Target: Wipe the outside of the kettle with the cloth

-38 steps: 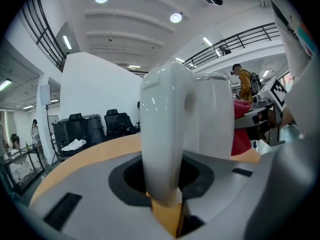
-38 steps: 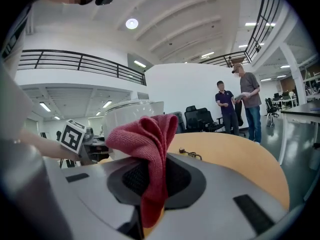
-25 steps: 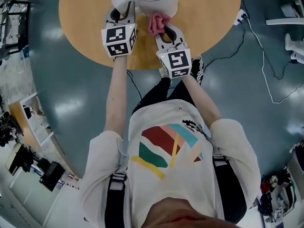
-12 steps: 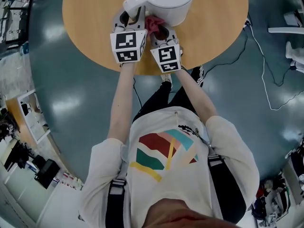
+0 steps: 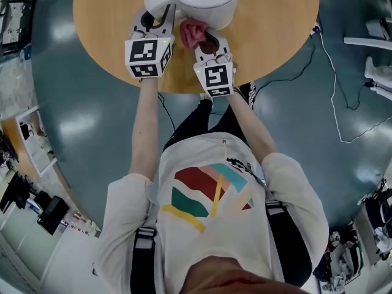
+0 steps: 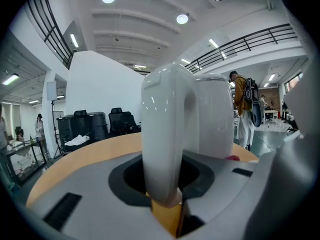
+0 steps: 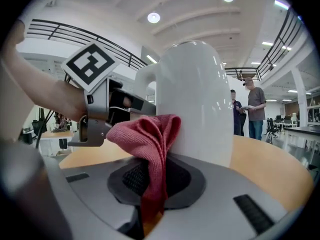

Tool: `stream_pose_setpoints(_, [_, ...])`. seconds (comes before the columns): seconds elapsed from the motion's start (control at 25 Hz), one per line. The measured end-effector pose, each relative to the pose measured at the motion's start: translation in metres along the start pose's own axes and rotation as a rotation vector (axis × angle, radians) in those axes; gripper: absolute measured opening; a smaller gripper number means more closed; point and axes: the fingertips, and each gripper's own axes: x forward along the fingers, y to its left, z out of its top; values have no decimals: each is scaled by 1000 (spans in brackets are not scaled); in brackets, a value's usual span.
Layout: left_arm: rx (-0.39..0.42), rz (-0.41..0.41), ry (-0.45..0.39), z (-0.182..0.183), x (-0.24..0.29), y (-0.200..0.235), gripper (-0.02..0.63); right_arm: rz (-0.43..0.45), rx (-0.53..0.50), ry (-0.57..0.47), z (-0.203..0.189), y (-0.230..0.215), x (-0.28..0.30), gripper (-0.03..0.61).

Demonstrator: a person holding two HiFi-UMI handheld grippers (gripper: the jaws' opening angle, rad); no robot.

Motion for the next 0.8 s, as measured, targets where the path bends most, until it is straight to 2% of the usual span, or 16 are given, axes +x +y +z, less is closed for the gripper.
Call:
stream_pose_setpoints(0.4, [42, -169, -33, 8, 19, 3, 140, 1, 8, -13, 8, -44, -36, 48])
stream_pose_setpoints(0.68, [64, -212, -55, 8, 37, 6, 138, -21, 39, -26, -1, -89, -38, 48])
stream_pose_setpoints(0.8, [65, -226, -53, 8, 42, 7, 138, 2, 48, -21, -3, -105, -34, 48])
